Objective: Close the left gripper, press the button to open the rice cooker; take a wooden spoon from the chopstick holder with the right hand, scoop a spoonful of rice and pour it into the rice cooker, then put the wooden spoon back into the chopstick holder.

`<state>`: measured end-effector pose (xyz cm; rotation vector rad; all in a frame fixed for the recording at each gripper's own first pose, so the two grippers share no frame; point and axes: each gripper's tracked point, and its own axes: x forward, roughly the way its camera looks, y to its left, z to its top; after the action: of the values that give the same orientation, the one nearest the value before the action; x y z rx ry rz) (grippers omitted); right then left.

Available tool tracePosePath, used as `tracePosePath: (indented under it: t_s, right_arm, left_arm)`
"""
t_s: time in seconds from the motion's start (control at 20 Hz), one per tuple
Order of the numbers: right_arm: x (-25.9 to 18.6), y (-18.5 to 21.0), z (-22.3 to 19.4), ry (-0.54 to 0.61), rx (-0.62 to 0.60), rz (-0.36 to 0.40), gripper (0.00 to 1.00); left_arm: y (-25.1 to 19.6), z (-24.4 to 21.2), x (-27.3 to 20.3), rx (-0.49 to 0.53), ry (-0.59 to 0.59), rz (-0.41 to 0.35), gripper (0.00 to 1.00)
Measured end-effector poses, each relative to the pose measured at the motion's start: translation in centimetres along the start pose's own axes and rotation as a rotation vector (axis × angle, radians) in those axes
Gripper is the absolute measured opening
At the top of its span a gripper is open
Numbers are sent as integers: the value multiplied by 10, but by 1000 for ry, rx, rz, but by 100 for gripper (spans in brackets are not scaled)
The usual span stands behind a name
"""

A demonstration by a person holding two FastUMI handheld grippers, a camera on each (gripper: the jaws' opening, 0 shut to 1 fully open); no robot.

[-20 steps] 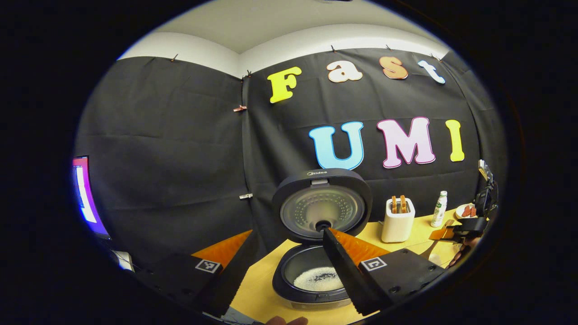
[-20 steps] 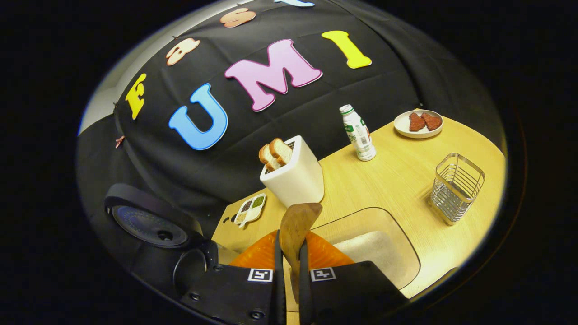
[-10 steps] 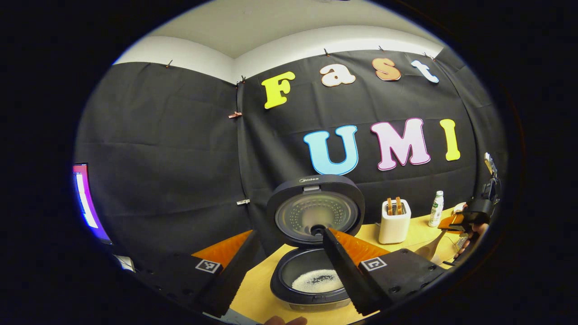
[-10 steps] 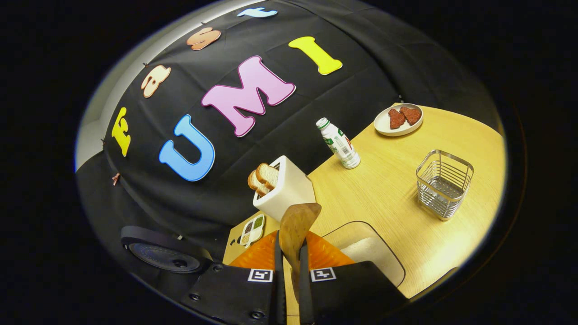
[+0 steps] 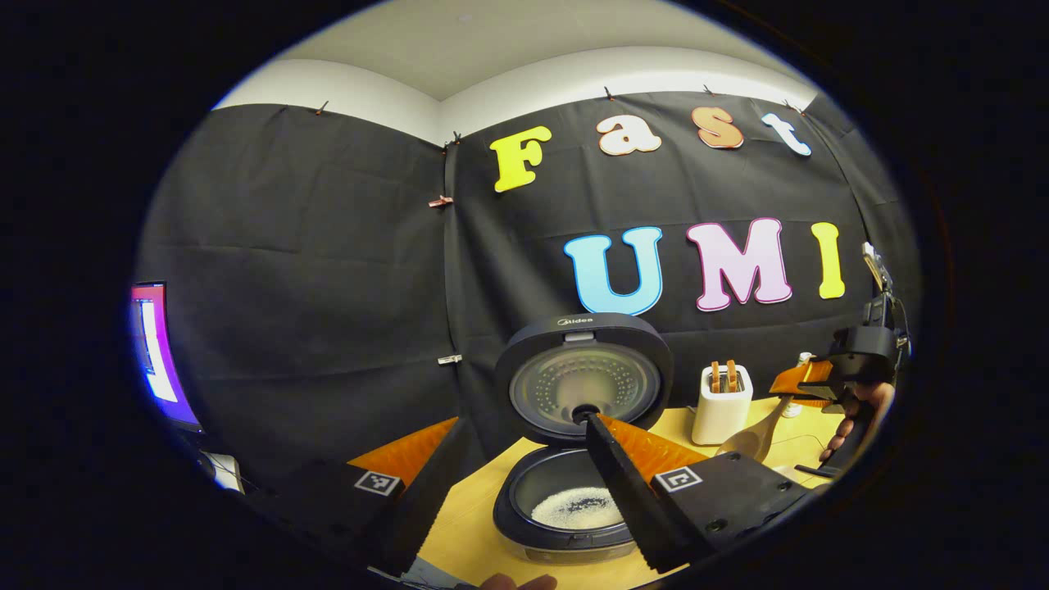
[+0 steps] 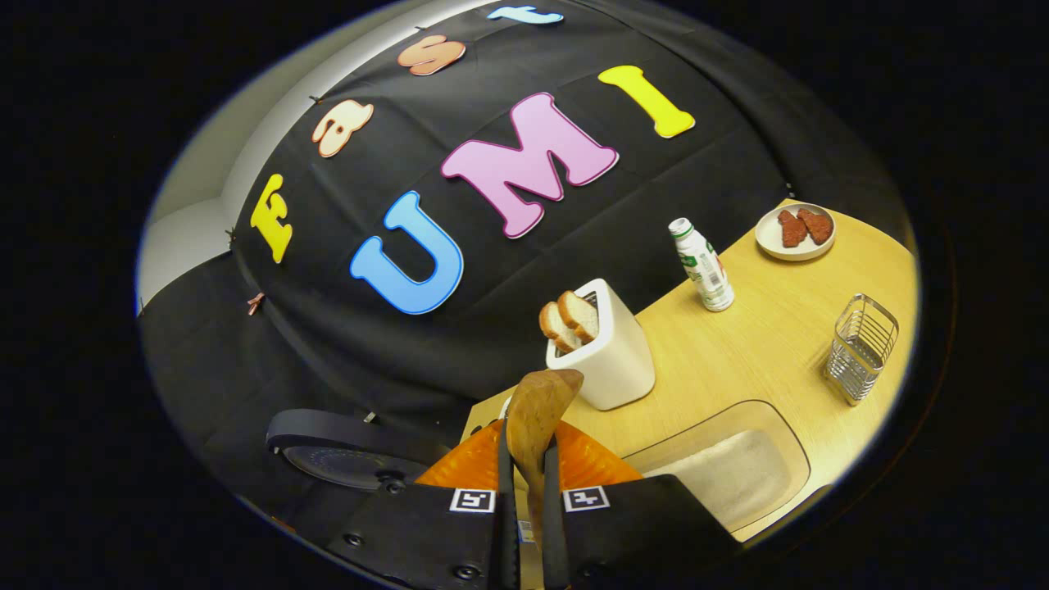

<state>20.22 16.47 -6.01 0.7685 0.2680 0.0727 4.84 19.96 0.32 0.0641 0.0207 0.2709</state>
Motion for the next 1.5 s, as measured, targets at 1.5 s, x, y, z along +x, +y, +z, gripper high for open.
tracePosePath:
  t_s: [1.5]
  right_arm:
    - [-17, 180, -109, 62, -772, 503, 15]
  left_arm:
    - [51, -26, -13, -70, 32, 140, 97]
